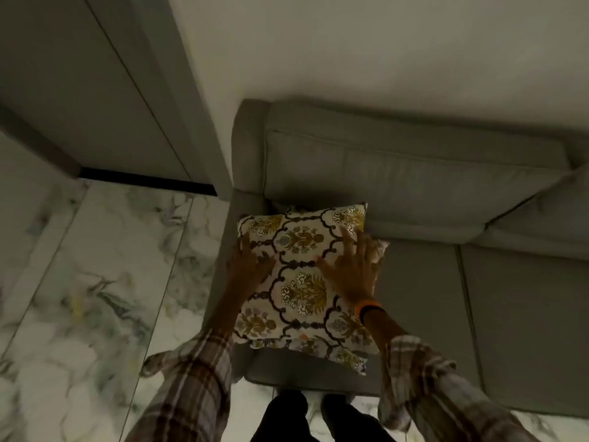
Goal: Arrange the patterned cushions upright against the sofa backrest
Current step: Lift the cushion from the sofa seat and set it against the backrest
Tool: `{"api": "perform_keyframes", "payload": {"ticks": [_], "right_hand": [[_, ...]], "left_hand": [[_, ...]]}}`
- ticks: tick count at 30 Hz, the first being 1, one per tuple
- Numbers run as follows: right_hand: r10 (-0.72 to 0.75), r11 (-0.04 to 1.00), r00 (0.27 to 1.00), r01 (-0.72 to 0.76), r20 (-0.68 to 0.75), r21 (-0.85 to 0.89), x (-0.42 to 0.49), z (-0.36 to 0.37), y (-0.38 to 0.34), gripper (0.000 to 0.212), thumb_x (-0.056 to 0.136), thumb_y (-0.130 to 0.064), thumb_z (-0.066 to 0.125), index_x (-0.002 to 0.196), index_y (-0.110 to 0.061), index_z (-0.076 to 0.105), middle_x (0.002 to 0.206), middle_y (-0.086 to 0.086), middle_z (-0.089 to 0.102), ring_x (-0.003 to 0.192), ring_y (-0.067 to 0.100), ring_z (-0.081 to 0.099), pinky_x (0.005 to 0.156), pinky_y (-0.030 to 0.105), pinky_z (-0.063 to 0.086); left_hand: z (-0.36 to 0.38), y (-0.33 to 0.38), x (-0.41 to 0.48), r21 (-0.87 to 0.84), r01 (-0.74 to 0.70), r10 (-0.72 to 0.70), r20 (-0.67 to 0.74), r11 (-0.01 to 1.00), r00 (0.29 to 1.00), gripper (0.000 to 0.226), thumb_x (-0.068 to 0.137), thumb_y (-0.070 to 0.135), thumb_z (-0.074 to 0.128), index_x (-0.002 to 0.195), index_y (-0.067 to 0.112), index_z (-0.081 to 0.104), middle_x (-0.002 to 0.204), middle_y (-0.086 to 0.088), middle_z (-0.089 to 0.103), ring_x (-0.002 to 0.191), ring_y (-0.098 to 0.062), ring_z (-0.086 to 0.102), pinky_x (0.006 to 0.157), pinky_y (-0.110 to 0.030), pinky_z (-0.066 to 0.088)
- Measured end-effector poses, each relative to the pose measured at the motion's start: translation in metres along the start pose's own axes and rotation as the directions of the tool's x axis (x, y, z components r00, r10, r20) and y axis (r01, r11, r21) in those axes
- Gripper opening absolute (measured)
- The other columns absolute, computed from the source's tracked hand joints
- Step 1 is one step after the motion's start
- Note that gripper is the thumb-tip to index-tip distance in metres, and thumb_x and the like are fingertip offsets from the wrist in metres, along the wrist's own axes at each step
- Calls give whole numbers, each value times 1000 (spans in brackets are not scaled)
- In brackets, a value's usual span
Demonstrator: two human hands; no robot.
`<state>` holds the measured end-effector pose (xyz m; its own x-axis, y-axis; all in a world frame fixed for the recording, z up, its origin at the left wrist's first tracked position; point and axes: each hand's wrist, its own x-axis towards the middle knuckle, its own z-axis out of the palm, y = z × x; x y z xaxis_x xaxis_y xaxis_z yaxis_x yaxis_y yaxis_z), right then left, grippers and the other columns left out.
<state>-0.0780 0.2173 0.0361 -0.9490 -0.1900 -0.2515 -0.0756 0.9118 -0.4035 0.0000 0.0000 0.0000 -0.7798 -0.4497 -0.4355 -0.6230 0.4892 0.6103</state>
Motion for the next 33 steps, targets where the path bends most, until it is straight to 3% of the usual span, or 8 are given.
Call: {"api": "perform_keyframes", "payload": {"ticks": [5, 7, 10, 13, 17, 23, 27, 33], "right_hand": [[297, 758, 916, -398, 271, 517, 15, 50, 50, 135, 66, -72, 84, 165, -38, -1, 169, 1, 27, 153, 29, 32, 124, 57, 32], [283, 637, 895, -444, 344, 630, 25, 55, 69, 138, 58, -63, 95, 164, -32, 13, 154, -3, 49, 137, 23, 52, 114, 49, 46], [166, 562, 888, -443, 429, 699, 31, 44, 91, 106, 62, -44, 99, 151, -21, 45, 138, 0, 69, 120, 16, 70, 106, 43, 57], [57, 581, 929, -328, 365, 745, 29, 11, 107, 61, 88, -6, 82, 144, -10, 59, 128, -1, 71, 99, -9, 73, 97, 27, 62], [54, 507, 948, -296, 314, 809, 23, -34, 147, 51, 92, -7, 78, 139, -16, 62, 126, -2, 73, 102, -1, 73, 83, 20, 64], [122, 422, 958, -285, 258, 861, 26, -121, 267, 57, 79, -24, 89, 129, -35, 65, 126, -6, 77, 116, 20, 75, 85, 35, 66], [145, 444, 968, -249, 205, 861, 52, -166, 376, 70, 74, -19, 88, 140, -20, 63, 130, 0, 76, 116, 21, 75, 97, 47, 63], [63, 598, 994, -109, 90, 794, 139, -196, 546, 90, 69, -5, 96, 148, -4, 52, 142, 16, 67, 130, 31, 67, 101, 48, 60]], "left_hand": [[47, -49, 49, -360, 341, -315, 130, 868, 940, 132, 61, 57, 88, 156, 24, 3, 157, -17, 29, 140, -38, 37, 113, -57, 39], [42, -43, 42, -516, 409, -389, 151, 753, 909, 119, 69, 53, 85, 156, 26, 7, 144, -12, 46, 125, -34, 53, 99, -53, 50], [32, -25, 14, -629, 500, -406, 301, 596, 863, 82, 69, 65, 78, 137, 27, 52, 121, -5, 68, 98, -27, 73, 74, -44, 62], [34, -1, 6, -677, 391, -357, 197, 624, 913, 78, 63, 63, 81, 126, 21, 63, 117, -7, 71, 101, -24, 72, 80, -39, 62], [62, 32, 21, -657, 187, -282, -41, 731, 959, 105, 56, 65, 87, 145, 28, 45, 142, -1, 57, 126, -19, 57, 107, -46, 48], [140, 176, -15, -562, 9, -22, -16, 827, 1000, 81, 77, 13, 81, 146, 9, 41, 146, -10, 50, 131, -22, 51, 106, -42, 47], [232, 243, -18, -471, 31, 39, 138, 881, 990, 94, 69, 41, 87, 143, 6, 41, 143, -8, 51, 127, -23, 54, 101, -36, 49], [383, 326, 7, -402, -5, 86, 184, 916, 979, 101, 75, 21, 85, 152, 12, 20, 157, -7, 31, 144, -22, 31, 113, -22, 26]]}}
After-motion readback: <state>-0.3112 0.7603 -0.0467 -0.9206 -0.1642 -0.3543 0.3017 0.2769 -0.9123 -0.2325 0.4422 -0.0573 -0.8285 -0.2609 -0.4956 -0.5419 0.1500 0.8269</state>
